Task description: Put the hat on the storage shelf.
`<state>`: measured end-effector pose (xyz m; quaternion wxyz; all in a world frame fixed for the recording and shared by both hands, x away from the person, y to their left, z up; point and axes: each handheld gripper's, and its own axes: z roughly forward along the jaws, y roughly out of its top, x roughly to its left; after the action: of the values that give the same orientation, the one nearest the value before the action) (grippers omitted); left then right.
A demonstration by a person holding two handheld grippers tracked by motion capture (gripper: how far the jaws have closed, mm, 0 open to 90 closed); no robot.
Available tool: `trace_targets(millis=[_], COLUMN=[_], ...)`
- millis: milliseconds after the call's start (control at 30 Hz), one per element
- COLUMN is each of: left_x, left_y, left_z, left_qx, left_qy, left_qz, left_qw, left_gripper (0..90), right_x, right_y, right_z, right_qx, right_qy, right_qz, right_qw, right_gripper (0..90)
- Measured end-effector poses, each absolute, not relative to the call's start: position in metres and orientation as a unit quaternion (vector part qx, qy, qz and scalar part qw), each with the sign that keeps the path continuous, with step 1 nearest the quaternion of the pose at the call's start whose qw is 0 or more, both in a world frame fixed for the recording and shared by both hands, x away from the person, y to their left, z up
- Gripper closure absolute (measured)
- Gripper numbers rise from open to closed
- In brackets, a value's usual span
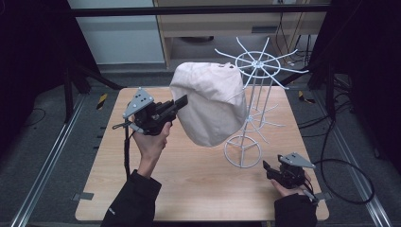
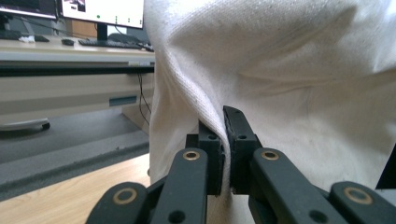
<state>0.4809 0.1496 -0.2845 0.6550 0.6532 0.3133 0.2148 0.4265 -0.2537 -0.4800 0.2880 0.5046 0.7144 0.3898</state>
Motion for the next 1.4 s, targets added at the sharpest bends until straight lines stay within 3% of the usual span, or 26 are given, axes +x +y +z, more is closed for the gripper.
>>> trace_targets(millis=[833, 1067, 1400], left_x=[0.487, 0.488, 0.48], left_y=[0.129, 0.134, 0.146], left_z=[-0.312, -0.317, -0.318], left_qx=[0.687, 0.692, 0.686], left_qy=[0.313, 0.313, 0.31], left_qz=[0.21, 0.218, 0.226], left_qw=[0.622, 0.613, 0.618], left_gripper=[81.4, 62.5, 50.1], right_x=[0.427, 0.427, 0.427], right_y=[-0.254, -0.254, -0.254], right_z=[-0.48, -0.48, -0.481], right_qx=[0.503, 0.503, 0.504], right_qy=[0.714, 0.714, 0.714], right_qz=[0.39, 0.391, 0.39], right_qw=[0.291, 0.29, 0.291], right_gripper=[36.5, 36.5, 36.5])
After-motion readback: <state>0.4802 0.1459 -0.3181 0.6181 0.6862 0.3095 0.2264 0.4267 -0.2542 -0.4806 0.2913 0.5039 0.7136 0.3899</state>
